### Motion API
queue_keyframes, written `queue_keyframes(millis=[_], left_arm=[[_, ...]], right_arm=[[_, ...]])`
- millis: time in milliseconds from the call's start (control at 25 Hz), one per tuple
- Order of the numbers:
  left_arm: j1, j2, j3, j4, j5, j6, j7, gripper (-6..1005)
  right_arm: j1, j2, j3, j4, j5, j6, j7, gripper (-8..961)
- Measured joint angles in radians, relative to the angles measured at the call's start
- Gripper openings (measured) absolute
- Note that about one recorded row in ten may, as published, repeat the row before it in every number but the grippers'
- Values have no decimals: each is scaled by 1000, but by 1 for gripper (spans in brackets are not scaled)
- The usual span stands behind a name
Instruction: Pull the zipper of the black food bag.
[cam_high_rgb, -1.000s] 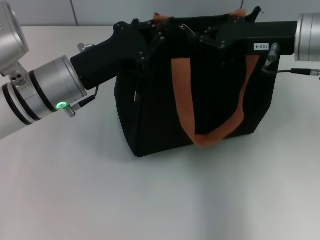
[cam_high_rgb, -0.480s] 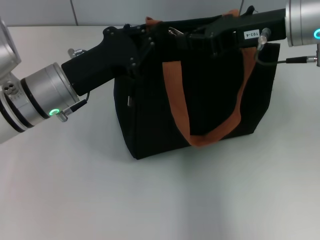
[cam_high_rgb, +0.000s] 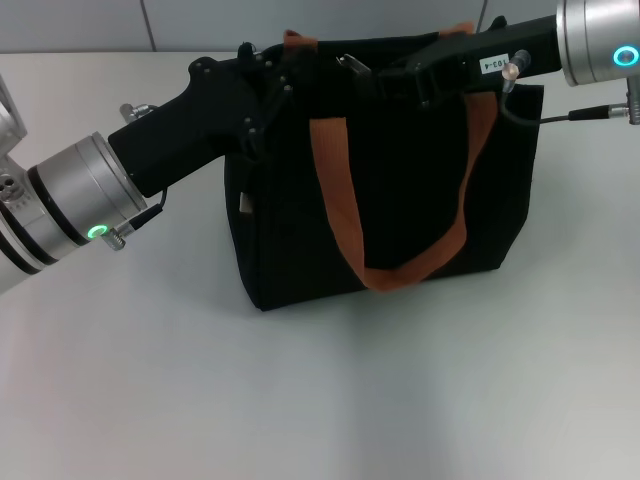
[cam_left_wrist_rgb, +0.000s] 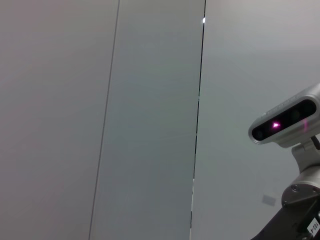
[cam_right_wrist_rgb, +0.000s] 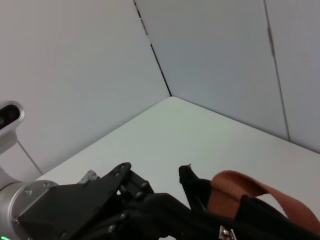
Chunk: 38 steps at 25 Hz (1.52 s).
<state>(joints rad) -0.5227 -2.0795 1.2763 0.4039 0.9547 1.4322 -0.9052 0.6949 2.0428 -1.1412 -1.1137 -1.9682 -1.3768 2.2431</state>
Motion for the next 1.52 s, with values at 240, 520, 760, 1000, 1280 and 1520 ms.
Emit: queue_keyframes(millis=[240,520,760,1000,1280,1520], left_arm=[[0,0,0,0,-1,1,9,62],[0,1,0,0,-9,-2,11,63],[1,2,-1,1,-11,-5,12,63],[5,2,-14,1,-11,-7,13,63],[8,2,-17,0,-11,-8,13,63],[10,2,-21,-1,-11,-9,12,64]], right_arm=[[-6,0,25,0,-23,11,19,0],[-13,-2,60,-1,-38,6,28,0],[-25,-4,95,-3,-45,6,33,0],[-39,-7,129,-5,-53,1,39,1],[-75,-2,164,-37,-82,-2,47,1],[-107,4,210,-65,-85,-3,47,1]])
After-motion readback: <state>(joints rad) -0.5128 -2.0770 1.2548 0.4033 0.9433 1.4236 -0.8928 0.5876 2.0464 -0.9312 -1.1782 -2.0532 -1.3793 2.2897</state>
